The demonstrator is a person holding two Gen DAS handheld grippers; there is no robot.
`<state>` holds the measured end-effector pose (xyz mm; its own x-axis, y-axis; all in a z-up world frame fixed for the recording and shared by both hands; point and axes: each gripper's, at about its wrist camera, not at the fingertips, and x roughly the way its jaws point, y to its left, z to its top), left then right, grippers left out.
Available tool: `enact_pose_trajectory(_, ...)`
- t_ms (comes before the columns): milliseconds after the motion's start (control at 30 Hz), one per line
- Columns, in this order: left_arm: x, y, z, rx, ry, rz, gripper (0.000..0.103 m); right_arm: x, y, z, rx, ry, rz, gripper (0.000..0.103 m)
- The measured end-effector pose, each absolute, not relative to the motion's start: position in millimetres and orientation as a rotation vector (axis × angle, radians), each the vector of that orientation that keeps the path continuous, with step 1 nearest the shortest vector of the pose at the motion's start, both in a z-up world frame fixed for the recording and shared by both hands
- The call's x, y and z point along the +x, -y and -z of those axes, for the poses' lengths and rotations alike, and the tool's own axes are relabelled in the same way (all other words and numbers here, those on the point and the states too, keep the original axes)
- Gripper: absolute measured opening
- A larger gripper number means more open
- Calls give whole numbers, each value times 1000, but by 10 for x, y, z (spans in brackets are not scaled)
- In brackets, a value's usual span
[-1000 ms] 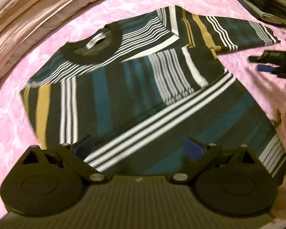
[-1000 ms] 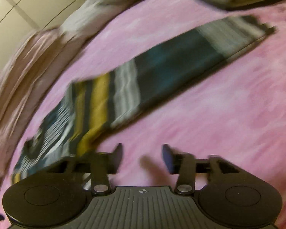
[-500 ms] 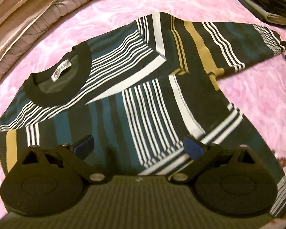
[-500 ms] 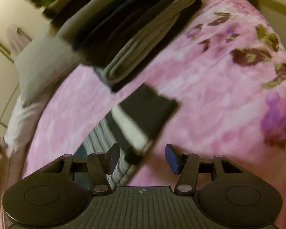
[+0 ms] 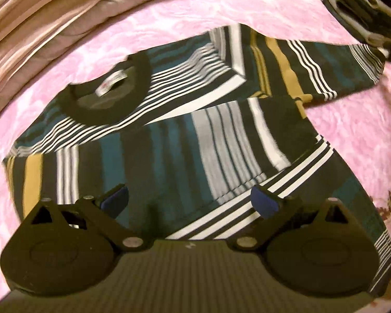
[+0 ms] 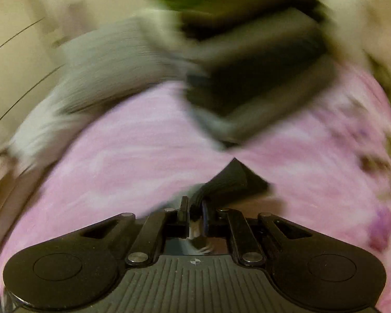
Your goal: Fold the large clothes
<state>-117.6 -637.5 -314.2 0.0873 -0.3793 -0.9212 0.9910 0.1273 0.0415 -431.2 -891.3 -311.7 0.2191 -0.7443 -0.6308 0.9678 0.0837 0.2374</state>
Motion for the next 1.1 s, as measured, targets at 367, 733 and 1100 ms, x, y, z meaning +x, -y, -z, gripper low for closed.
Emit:
enact_pose_trajectory(367, -52, 5267, 2830, 730, -950, 1038, 98, -740, 6908, 2501, 293, -330, 507, 60)
enact_pose_trajectory(733, 990, 5202, 3073, 586, -976, 1047, 86, -1136, 6688, 3500, 359, -721, 682, 61)
enact_pose_trajectory(1100, 1464, 6499, 3451, 435, -980, 1115, 41, -2017, 7328, 3913, 395, -872, 900, 62)
